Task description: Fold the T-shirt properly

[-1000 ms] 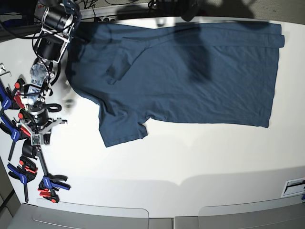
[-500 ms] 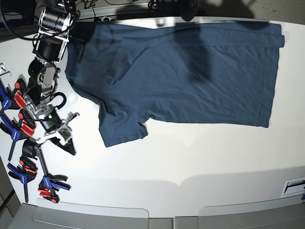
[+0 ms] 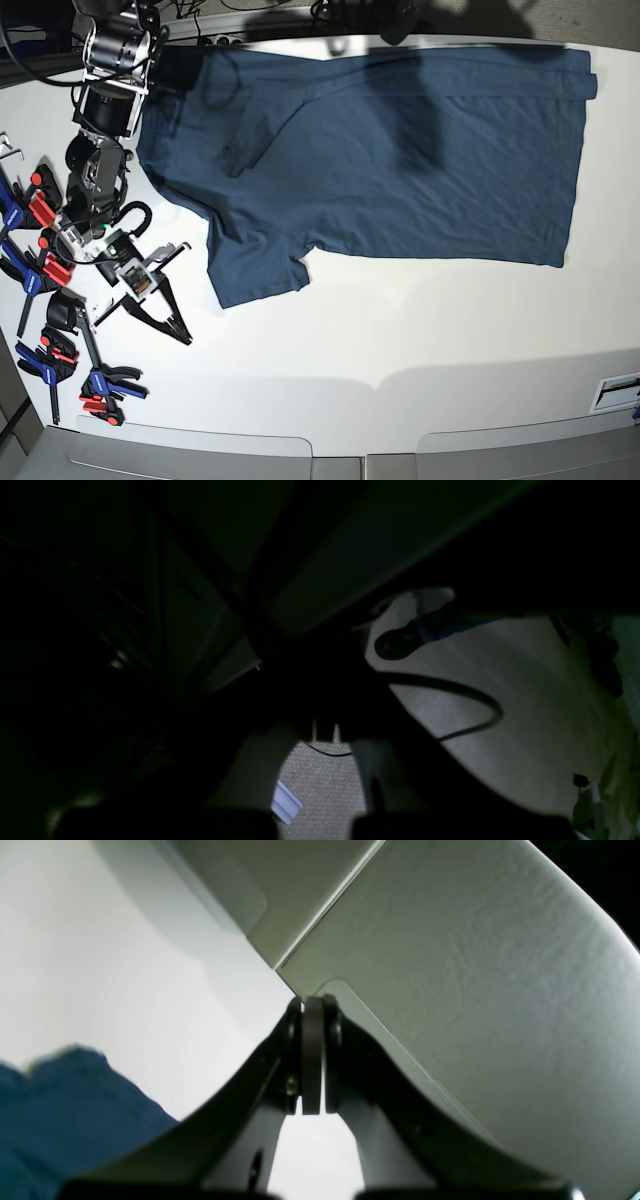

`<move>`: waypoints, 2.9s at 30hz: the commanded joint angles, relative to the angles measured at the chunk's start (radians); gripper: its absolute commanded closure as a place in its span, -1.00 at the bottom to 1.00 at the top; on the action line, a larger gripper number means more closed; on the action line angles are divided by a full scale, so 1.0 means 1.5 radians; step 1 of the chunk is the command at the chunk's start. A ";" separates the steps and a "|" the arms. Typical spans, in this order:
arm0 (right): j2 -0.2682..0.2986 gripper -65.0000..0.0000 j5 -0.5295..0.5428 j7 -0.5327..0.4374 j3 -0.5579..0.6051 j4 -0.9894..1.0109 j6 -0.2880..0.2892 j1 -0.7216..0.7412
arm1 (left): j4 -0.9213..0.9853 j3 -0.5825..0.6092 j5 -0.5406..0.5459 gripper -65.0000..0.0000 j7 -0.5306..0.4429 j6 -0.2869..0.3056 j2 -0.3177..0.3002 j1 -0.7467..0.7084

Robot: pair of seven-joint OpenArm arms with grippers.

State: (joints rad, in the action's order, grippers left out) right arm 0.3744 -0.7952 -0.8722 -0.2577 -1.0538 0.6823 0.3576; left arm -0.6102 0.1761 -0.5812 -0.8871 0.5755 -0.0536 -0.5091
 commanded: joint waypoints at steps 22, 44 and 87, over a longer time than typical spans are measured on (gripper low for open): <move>-0.025 1.00 1.183 0.968 -0.003 -0.012 0.009 0.020 | -0.007 0.006 0.004 1.00 -0.081 0.025 0.013 -0.006; 0.002 1.00 1.258 1.384 -0.003 -0.012 0.011 0.028 | -0.007 0.006 0.004 1.00 -0.081 0.025 0.013 -0.006; 0.022 1.00 1.167 1.512 -0.008 -0.012 0.011 0.066 | -0.007 0.006 0.004 1.00 -0.081 0.025 0.013 -0.006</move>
State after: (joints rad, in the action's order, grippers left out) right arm 0.3908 0.9318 1.4189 -0.2642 -1.0538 0.6926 0.4259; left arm -0.6102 0.1761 -0.5819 -0.8909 0.5758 -0.0547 -0.5091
